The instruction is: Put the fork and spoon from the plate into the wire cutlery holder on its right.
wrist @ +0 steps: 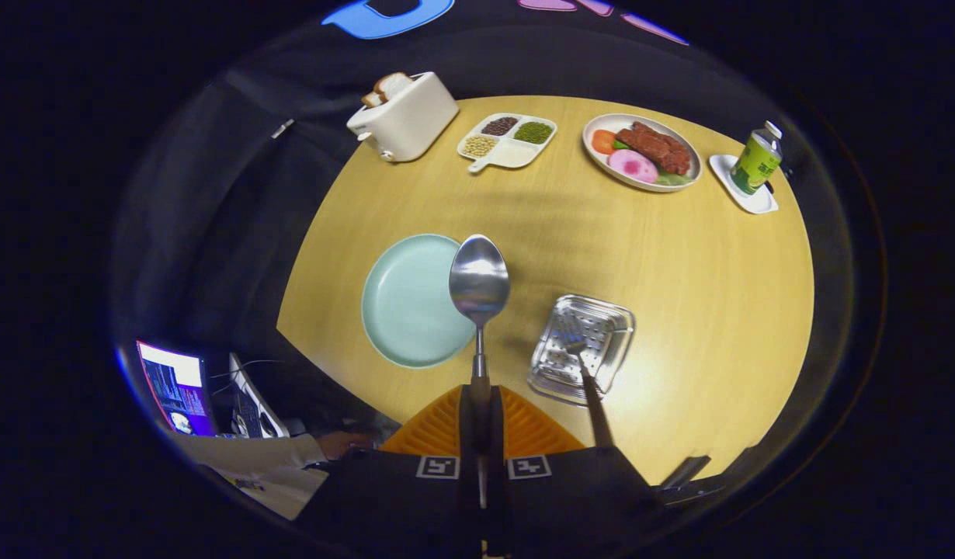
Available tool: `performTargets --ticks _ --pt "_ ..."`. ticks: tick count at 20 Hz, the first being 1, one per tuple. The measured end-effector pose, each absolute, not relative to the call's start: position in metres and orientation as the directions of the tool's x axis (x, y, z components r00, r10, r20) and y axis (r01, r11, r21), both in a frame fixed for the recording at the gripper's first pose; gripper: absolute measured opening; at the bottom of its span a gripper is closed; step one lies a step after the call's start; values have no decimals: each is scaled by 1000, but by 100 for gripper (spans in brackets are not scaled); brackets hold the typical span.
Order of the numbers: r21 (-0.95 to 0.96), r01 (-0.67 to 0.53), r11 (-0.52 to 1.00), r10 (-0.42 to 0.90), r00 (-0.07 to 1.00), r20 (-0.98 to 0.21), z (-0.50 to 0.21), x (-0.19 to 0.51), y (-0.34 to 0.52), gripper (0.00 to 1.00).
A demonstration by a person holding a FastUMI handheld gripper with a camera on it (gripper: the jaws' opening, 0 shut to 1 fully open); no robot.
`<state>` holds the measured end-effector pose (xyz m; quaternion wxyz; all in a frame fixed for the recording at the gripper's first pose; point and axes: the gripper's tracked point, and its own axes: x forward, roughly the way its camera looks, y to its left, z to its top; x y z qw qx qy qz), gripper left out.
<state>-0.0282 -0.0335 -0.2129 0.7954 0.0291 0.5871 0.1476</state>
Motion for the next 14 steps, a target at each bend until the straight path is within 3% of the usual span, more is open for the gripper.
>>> performTargets --ticks 4,8,14 --pt "168 -177 970 197 156 -968 -216 -44 -82 8" --pt "207 -136 969 212 21 -977 -221 -55 -89 8" --pt "219 -84 972 211 -92 -973 -230 -46 -84 8"
